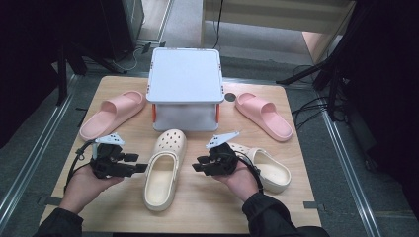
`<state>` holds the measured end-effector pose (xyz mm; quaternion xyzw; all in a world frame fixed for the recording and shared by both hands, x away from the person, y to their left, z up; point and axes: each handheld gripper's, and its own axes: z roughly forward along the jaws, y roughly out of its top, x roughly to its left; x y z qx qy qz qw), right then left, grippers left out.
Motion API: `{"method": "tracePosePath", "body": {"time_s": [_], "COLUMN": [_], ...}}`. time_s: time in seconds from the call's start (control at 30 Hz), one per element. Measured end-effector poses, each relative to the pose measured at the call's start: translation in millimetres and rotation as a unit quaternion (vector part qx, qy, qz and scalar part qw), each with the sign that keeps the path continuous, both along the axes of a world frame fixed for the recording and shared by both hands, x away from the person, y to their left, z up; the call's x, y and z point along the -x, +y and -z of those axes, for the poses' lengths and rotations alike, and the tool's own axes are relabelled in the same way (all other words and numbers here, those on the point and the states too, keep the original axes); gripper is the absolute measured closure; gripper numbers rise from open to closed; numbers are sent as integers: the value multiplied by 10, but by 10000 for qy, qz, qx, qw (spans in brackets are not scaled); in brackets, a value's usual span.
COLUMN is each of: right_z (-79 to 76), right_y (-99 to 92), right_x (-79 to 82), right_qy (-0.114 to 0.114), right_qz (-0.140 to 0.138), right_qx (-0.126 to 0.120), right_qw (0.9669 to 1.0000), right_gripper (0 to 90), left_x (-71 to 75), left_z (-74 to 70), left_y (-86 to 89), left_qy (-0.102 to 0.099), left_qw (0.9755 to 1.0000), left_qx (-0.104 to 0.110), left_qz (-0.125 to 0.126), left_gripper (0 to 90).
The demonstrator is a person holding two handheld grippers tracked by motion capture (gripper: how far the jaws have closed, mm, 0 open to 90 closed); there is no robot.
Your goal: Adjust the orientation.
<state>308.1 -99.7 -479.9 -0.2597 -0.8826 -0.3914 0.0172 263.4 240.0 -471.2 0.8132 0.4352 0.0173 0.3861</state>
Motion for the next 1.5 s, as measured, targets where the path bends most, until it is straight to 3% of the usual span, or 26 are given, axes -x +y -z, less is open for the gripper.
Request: {"method": "tracePosePath", "body": {"time_s": [0.67,1.07,1.5], "right_z": [-81,-117,-164], "right_y": [-372,-633,-1022], "right_x": [193,306,419], "right_qy": [-15,-17,-21], "right_qz": [51,248,668], "right_qx": [84,64,26], "right_qw": [10000,9997,9978], "right_gripper": [606,591,588], "left_x": [-179,-275,-422], "left_z": [-29,-42,-56], "left_y": [-28,-52,-103], "left_qy": [-68,-125,-118], "left_qw": [9998,9995,9993], "left_qx": [57,-6,63], "left_qz": [184,276,348], "left_gripper": [374,366,366]}}
